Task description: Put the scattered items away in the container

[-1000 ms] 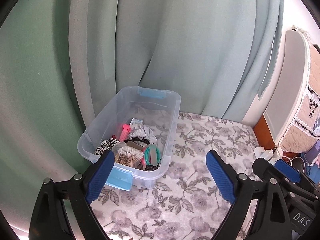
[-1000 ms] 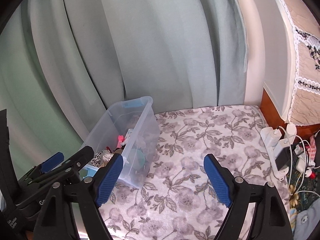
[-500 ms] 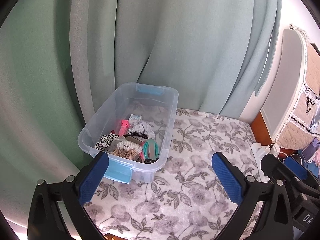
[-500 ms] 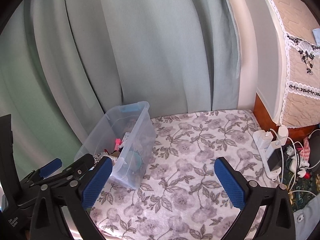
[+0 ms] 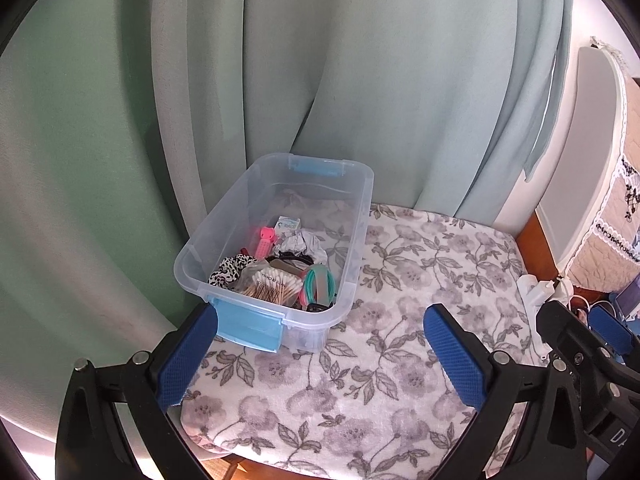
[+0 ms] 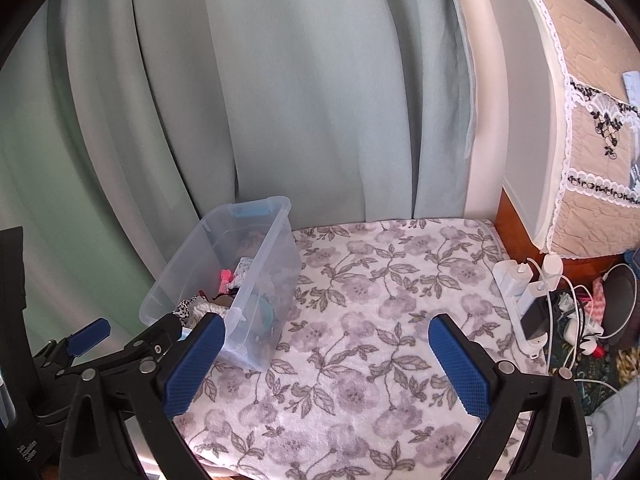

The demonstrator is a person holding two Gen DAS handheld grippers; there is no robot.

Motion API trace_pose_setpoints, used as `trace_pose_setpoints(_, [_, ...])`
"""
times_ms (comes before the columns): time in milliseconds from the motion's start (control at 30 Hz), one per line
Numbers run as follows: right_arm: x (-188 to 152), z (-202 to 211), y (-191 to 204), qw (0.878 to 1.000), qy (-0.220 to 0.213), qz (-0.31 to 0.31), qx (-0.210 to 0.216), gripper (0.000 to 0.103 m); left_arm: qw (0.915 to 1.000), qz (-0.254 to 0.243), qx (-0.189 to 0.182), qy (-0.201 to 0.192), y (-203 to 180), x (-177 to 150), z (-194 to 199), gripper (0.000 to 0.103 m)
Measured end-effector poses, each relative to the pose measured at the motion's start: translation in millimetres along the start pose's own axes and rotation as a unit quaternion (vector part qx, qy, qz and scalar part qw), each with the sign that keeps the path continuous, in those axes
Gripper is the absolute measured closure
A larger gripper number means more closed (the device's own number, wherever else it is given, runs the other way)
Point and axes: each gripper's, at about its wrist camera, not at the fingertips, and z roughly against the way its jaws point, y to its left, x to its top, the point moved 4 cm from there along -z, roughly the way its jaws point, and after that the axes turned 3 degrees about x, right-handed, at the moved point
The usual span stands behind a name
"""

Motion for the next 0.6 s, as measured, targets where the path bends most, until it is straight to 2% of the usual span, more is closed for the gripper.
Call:
trace_pose_setpoints(267, [-1,1,2,1.0,0.003,0.001,-0.007,0.0,1.0,0.003,-0.004,0.0,2,0,3,0.0])
trace_pose_setpoints(600, [1,6,4,1.0,0.0,0.003,-0.001,0.0,0.9996,0.017,-0.012,-0.018,3,1,13,0.0])
